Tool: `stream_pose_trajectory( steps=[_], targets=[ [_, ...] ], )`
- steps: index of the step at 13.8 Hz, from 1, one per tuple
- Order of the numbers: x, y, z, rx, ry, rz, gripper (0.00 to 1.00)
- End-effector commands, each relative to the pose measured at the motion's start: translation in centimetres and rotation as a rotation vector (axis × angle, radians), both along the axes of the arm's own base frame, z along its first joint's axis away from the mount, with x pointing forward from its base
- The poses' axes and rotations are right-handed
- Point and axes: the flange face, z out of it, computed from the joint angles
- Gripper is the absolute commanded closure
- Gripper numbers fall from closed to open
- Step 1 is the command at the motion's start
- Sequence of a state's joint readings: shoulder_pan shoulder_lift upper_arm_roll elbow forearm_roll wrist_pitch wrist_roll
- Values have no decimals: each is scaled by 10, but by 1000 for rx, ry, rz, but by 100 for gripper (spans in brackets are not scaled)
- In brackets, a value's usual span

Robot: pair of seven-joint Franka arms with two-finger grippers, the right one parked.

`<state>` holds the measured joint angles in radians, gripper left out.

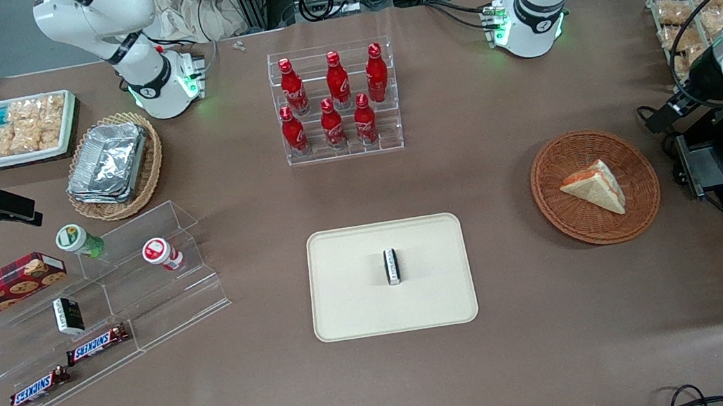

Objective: Place sandwich from basket to tray
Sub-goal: 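Move the left gripper over the wicker basket above the sandwich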

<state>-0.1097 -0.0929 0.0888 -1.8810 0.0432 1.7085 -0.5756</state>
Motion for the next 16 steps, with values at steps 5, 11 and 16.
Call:
stream_pose_trajectory(
  steps=[5,11,16],
  targets=[
    [-23,1,-90,72,-4,205,0],
    [-24,8,-149,74,12,274,0],
    [-25,12,-194,57,-2,288,0]
  ],
)
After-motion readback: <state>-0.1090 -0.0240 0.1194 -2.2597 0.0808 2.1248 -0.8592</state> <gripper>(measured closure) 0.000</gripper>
